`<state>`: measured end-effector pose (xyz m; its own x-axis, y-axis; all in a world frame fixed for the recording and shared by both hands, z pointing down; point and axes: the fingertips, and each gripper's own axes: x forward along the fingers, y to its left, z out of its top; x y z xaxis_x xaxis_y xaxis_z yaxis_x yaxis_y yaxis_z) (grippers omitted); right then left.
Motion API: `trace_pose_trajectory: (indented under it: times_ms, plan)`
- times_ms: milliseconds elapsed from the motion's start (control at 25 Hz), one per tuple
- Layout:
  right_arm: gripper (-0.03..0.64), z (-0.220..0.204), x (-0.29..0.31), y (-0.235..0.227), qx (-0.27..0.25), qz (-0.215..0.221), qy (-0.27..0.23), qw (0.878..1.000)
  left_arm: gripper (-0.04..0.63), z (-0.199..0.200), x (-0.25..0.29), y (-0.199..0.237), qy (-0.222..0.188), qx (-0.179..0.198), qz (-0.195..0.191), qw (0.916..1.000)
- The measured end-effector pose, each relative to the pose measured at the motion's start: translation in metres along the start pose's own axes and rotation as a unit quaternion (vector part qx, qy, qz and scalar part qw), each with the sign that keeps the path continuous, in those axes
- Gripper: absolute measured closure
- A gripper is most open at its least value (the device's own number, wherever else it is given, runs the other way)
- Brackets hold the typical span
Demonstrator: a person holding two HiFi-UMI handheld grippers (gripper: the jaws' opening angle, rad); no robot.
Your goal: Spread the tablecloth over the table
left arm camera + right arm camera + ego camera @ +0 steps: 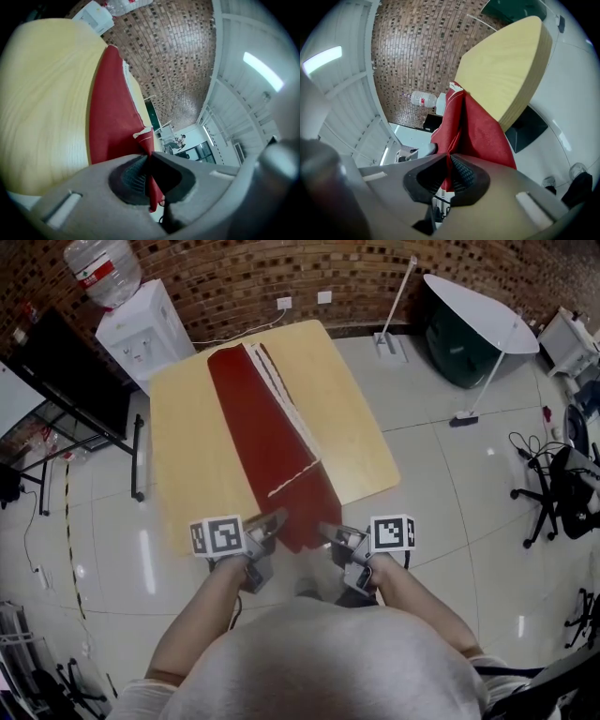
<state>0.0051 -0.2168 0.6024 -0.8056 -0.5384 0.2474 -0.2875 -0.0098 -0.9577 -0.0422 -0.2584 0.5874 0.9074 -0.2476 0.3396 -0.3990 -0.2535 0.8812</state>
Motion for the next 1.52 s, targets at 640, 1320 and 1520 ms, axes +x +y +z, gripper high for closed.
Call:
trace_pose_trajectory:
  times_ms: [640,1320,1520]
  plan:
    - [0.612,0.102,0.019,0.168,-0.159,0.069,-0.053,0.983,0.588,0.111,-0.151,-0.071,-0.14,0.195,0.071,0.9681]
    - [0.612,0.323,0.088,0.298,-0.278,0.149,-0.047,0.948,0.588,0.353,-0.156,-0.11,-0.227,0.292,0.193,0.9088]
    - [0.612,0.405,0.107,0.33,-0.282,0.153,-0.06,0.945,0.588,0.428,-0.136,-0.124,-0.241,0.308,0.215,0.8949]
